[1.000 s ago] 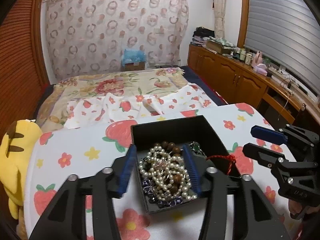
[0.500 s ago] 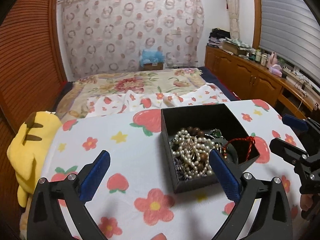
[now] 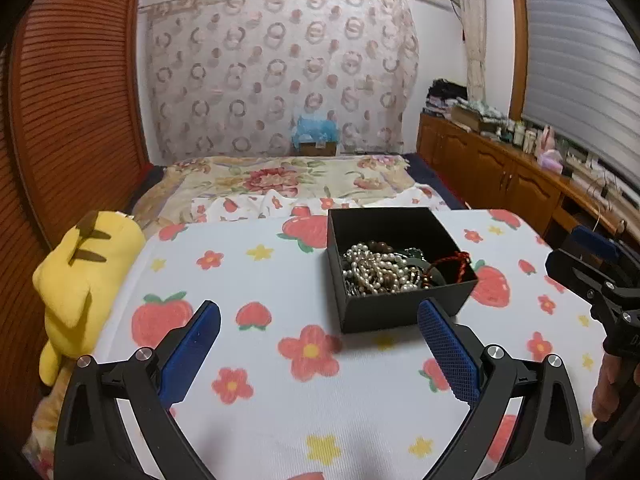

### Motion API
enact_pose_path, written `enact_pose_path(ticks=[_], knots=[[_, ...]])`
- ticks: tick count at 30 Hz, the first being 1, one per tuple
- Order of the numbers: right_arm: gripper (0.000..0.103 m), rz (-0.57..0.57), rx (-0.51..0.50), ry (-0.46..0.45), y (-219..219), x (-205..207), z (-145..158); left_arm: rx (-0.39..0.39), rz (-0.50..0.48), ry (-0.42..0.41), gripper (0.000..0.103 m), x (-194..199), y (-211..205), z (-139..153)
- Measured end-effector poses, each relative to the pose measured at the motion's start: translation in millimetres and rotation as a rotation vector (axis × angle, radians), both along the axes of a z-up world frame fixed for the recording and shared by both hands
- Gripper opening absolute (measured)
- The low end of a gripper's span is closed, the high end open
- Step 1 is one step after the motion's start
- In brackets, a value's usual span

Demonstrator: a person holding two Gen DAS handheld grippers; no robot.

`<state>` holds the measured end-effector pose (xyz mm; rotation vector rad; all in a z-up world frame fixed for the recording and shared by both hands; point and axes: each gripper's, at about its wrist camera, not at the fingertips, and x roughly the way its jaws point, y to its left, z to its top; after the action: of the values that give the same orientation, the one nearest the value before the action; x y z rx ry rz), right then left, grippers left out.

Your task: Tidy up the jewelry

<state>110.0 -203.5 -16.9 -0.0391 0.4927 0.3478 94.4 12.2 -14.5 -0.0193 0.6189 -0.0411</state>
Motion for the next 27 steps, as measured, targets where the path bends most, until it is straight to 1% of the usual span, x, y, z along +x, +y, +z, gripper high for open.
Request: enact_pose_path(ticks=[4, 9, 20, 27], knots=[[0.101, -0.006, 0.015, -0.019, -3.5, -15.4, 5.5, -0.016, 0.024, -0.02, 0.095, -15.8, 4.9, 6.3], [0.101, -0.004, 0.03, -0.019, -5.1, -26.9, 5.3, -0.01, 0.031, -0.029, 0.095, -29.1, 7.7, 8.2], [0.1, -0.005, 0.028, -0.023, -4.1, -31.7, 3.0, 0.024, 0.026, -0.06, 0.095, -39.4, -2.0, 12.6], [0.1, -0.004, 0.032, -0.028, -2.7, -35.4, 2.9, 0.025, 0.022, -0.06, 0.095, -40.9, -3.7, 13.0]])
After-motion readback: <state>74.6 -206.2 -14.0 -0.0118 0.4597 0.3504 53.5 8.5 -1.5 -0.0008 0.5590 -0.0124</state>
